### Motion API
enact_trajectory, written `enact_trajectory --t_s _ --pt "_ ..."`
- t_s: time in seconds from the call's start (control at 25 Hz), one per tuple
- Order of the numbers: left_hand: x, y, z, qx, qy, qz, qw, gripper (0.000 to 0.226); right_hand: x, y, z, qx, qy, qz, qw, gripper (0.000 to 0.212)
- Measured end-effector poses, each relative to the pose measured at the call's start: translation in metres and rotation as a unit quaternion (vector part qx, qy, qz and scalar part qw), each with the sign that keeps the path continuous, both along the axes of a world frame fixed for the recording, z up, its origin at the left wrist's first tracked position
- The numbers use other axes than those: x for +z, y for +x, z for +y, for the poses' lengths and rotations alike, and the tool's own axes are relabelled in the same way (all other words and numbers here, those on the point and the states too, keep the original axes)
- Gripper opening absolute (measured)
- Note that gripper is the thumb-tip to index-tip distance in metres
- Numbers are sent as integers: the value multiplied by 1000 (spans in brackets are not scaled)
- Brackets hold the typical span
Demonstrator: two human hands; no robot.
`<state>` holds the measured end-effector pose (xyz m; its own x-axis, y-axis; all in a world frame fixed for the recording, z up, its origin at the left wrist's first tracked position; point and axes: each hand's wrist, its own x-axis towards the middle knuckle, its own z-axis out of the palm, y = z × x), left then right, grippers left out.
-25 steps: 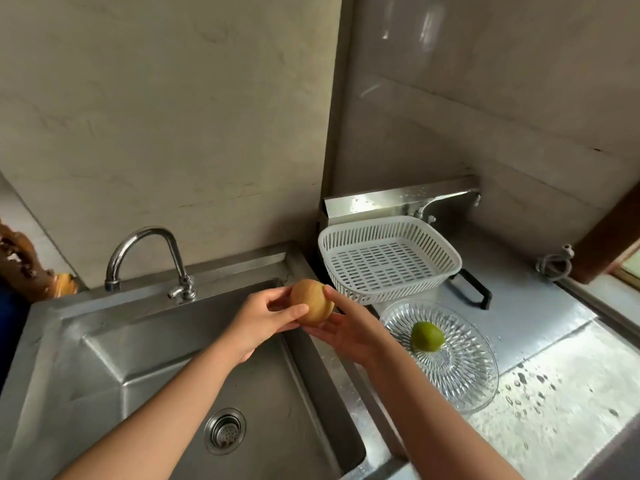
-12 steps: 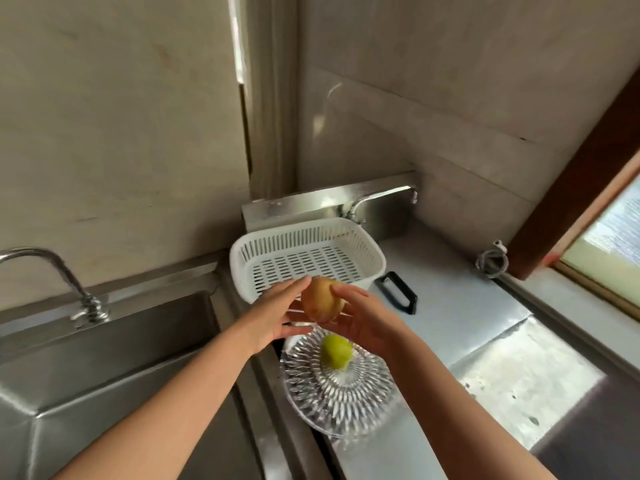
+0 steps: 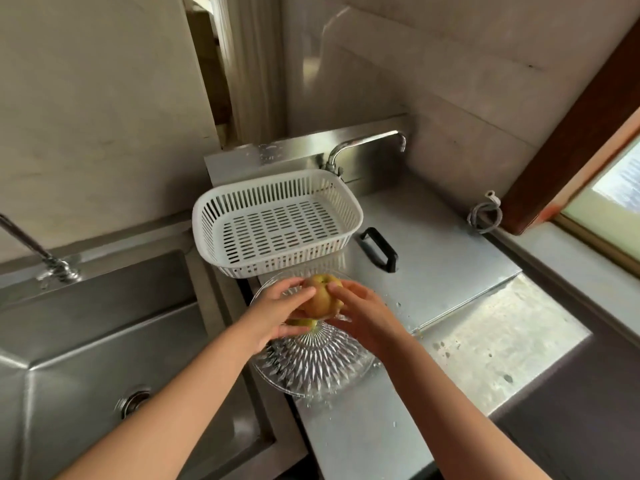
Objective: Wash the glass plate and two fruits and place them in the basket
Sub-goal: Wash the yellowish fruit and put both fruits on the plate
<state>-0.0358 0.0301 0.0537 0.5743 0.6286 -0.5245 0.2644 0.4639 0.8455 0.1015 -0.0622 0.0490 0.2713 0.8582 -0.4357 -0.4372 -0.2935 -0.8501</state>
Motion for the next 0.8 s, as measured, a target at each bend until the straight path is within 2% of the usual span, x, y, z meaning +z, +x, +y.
enact_trajectory --t_s 0.12,0.28,0.6,0.8 --pt "-25 -22 -19 1 -13 -3 1000 32 -31 -20 -22 -12 -19 -9 1000 34" --pt "-50 -44 -26 -17 -32 11 999 43 -59 -44 -33 -28 -59 -18 998 35" --pt "-65 -39 -16 -22 -21 35 999 46 -71 -43 -22 -38 -96 -73 992 44" --pt "-66 -34 -12 -27 -22 36 999 46 -72 -38 -19 -35 -104 -70 991 37"
